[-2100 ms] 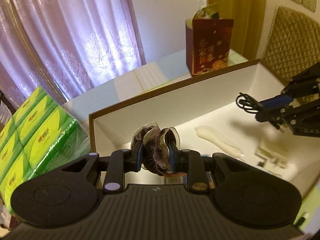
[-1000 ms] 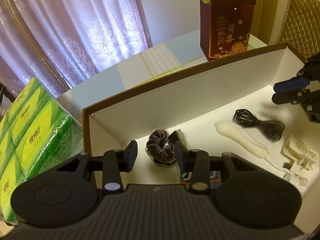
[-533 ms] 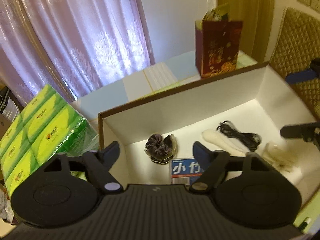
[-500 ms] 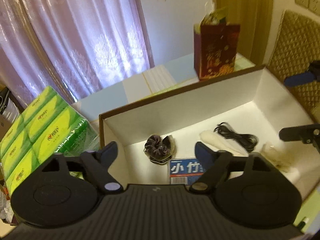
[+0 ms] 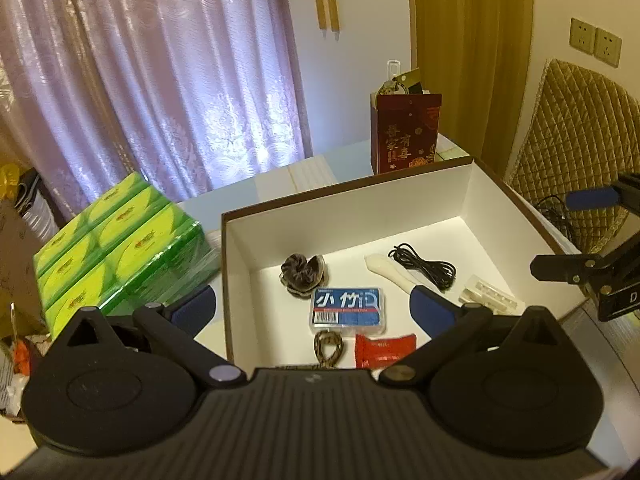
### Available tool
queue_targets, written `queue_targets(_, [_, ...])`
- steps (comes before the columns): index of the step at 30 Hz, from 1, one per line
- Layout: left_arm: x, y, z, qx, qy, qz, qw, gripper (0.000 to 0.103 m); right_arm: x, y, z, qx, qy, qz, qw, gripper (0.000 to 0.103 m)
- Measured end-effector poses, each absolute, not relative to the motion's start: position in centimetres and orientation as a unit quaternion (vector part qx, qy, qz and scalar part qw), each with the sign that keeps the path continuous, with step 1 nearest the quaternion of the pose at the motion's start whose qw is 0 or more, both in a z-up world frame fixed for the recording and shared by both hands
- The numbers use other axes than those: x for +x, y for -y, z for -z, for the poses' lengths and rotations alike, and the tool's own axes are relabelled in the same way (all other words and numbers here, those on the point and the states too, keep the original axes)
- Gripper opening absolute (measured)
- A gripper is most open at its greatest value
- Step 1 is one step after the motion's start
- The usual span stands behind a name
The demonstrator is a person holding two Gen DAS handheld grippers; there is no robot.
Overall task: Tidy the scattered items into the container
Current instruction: 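Withdraw both tools from the box toward the cotton swabs and lip gel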
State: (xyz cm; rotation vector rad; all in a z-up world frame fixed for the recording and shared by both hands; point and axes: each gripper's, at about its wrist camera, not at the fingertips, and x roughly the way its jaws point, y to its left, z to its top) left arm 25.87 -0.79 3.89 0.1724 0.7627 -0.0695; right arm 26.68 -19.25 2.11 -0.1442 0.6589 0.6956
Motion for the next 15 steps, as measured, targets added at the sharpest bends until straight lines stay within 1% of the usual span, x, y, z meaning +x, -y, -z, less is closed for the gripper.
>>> queue_targets(6, [22.2, 0.0, -3.9, 0.06, -0.387, 0.012, 0.92, 0.102, 22.8, 20.8, -2.5, -0.039, -0.315, -0.315, 0.895, 0.103])
queue_targets(15, [16.9, -0.1, -4.1, 0.037, -0.402, 0.005, 0.915, 0.102, 18.0, 20.8, -3.6, -0.027, -0.309, -0.3, 0.902, 0.103])
